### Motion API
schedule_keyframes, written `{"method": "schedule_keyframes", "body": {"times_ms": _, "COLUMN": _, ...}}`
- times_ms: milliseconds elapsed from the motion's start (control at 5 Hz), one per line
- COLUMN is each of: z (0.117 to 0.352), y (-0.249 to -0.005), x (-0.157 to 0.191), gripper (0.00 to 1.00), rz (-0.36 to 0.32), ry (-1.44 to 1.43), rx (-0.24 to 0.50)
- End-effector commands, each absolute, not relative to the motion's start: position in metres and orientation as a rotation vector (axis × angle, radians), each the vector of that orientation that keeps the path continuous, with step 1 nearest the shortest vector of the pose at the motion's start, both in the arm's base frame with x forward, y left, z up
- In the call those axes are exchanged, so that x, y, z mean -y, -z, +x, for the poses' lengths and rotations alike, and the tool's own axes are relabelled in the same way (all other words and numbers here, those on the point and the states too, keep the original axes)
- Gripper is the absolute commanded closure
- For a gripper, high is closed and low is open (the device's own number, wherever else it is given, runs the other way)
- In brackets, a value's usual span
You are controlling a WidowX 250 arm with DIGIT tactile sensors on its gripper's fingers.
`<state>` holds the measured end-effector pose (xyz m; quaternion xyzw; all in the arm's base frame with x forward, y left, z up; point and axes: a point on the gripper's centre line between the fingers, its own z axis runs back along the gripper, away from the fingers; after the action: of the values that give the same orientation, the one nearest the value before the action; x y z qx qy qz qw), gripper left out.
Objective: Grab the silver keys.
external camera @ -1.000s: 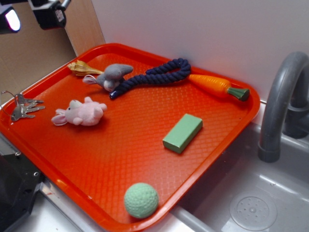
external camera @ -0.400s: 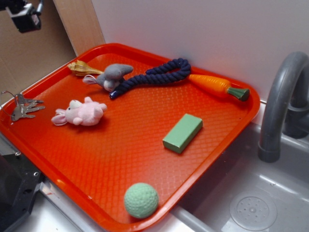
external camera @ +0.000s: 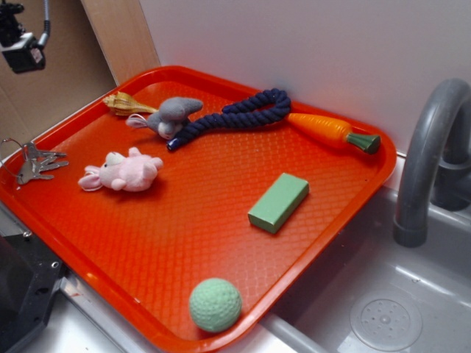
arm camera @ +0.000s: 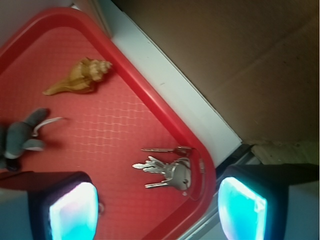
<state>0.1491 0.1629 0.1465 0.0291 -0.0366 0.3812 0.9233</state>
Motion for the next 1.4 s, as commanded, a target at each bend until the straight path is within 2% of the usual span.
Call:
{"method": "schedule_keyframes", "body": {"times_ms": 0, "z": 0.111, "y": -0.132, "x": -0.180, "gripper": 0.00, "rz": 0.091, "ry": -0.838, "rx": 0.047}}
{"method": "schedule_keyframes", "body": {"times_ms": 400, "z": 0.099, "y": -0.118, "x": -0.182, "gripper": 0.00, "rz": 0.103, "ry": -0.867, "rx": 0.079}}
{"method": "schedule_keyframes", "body": {"times_ms": 600, "z": 0.100, "y": -0.104, "x": -0.182, "gripper": 0.00, "rz": 0.040, "ry": -0.849, "rx": 0.115}}
{"method": "schedule_keyframes", "body": {"times_ms": 800, "z": 0.111, "y": -0.086, "x": -0.175, "gripper": 0.00, "rz": 0.072, "ry": -0.826, "rx": 0.121}}
{"method": "schedule_keyframes", "body": {"times_ms": 1200, "z": 0.114, "y": -0.061, "x": -0.163, "gripper": 0.00, "rz": 0.151, "ry": -0.791, "rx": 0.099}}
